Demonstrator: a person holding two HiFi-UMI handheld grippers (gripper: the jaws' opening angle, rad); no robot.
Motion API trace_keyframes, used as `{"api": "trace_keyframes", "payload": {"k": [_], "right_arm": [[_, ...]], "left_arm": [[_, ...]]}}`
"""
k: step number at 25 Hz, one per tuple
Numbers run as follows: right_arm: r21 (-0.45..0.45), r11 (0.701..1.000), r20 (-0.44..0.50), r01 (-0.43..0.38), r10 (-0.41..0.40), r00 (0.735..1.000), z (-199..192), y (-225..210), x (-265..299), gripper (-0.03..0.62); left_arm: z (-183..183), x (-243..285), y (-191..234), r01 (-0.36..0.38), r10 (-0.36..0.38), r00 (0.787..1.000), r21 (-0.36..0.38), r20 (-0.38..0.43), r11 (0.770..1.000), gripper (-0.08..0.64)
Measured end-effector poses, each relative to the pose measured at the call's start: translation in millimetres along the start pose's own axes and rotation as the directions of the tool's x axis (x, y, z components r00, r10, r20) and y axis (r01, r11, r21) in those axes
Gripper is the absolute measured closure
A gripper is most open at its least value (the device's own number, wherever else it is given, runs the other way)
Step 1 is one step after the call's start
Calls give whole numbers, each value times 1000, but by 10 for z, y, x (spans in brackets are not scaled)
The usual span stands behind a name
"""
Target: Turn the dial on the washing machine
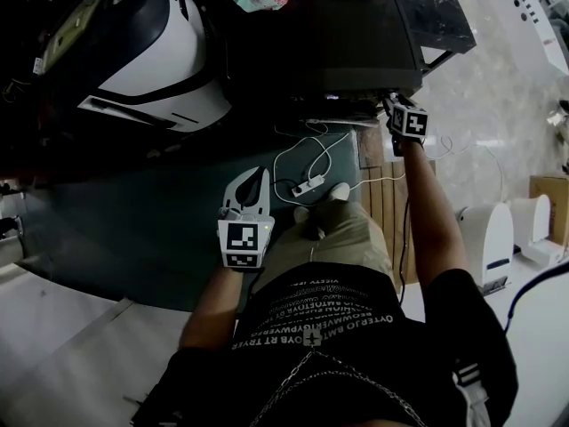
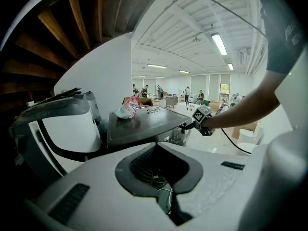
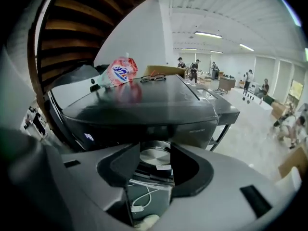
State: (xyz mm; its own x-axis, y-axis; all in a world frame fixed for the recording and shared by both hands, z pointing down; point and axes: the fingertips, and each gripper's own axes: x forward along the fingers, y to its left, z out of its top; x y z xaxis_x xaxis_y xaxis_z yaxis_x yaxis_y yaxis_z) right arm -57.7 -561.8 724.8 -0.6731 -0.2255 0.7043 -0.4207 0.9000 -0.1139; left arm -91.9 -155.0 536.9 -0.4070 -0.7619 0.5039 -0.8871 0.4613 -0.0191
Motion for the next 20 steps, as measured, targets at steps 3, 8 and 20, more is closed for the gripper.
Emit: {"api": "trace_keyframes", "payload": {"k": [3, 8, 20], "right_arm": [[181, 981, 30, -75, 71, 997, -43, -59, -16, 393], [162, 984, 42, -80, 74, 996, -53, -64, -51, 382], [77, 996, -5, -52, 53, 999, -20, -32, -71, 425]], "left_arm": [[14, -5, -1, 5, -5, 1000, 7, 0, 1000, 555], [102, -29, 27, 0, 0, 1000, 19, 6, 1000, 555], [250, 41, 34, -27, 27, 1000, 13, 10, 1000, 555]]}}
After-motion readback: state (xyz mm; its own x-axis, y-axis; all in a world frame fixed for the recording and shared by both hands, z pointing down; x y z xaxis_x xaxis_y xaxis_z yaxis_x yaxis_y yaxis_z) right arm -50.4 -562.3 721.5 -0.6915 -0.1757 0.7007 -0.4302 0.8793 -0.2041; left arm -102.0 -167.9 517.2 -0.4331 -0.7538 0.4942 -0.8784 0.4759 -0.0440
